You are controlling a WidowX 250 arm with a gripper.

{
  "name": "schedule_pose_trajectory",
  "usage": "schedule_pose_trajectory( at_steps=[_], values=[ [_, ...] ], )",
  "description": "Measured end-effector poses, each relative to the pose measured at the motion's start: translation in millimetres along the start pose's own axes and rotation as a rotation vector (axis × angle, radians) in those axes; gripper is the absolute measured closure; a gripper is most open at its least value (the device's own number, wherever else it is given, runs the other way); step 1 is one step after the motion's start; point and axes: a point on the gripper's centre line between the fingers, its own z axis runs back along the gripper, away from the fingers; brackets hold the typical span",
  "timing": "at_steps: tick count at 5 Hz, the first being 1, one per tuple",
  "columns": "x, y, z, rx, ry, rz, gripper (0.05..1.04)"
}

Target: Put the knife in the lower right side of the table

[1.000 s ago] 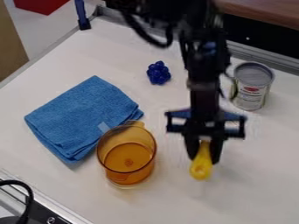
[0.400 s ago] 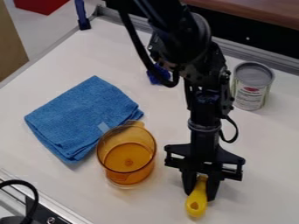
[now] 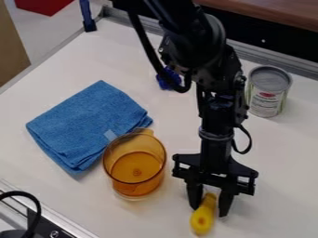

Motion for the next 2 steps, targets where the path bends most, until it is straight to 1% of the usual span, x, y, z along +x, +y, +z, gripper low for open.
schedule_pose_trajectory(
  at_steps=[1,2],
  values=[
    [-2.0,0.9,13.5,0.011,-0.018,-0.005,0.118],
    [-2.8,0.3,39.2,-0.02,-0.078,-0.021,0.084]
  ],
)
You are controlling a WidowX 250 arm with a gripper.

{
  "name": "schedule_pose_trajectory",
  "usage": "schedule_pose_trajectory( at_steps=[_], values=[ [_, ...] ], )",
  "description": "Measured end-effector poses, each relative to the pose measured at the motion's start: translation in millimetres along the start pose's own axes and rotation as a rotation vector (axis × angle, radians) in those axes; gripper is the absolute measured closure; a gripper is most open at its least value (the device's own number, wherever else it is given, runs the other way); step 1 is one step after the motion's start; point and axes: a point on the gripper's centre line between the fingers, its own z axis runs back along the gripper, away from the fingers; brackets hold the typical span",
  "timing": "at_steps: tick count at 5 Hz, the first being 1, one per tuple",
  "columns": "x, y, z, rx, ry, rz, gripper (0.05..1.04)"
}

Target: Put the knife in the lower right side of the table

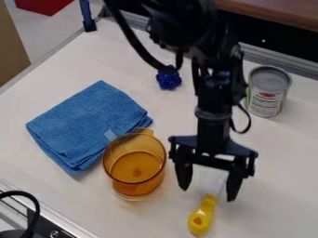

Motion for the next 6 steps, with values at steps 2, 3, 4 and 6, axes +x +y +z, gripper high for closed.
schedule_pose_trajectory(
  at_steps=[2,3,4,6],
  values=[
    [26.2,16.5,39.4,-0.014,-0.286,0.041,0.084],
    [58.8,32.9,45.2,0.047,-0.356,0.023,0.084],
    [85.3,52.6,48.3,0.083,-0.417,-0.022,0.084],
    [126.1,104.1,63.8,0.171,-0.466,-0.126,0.084]
  ],
)
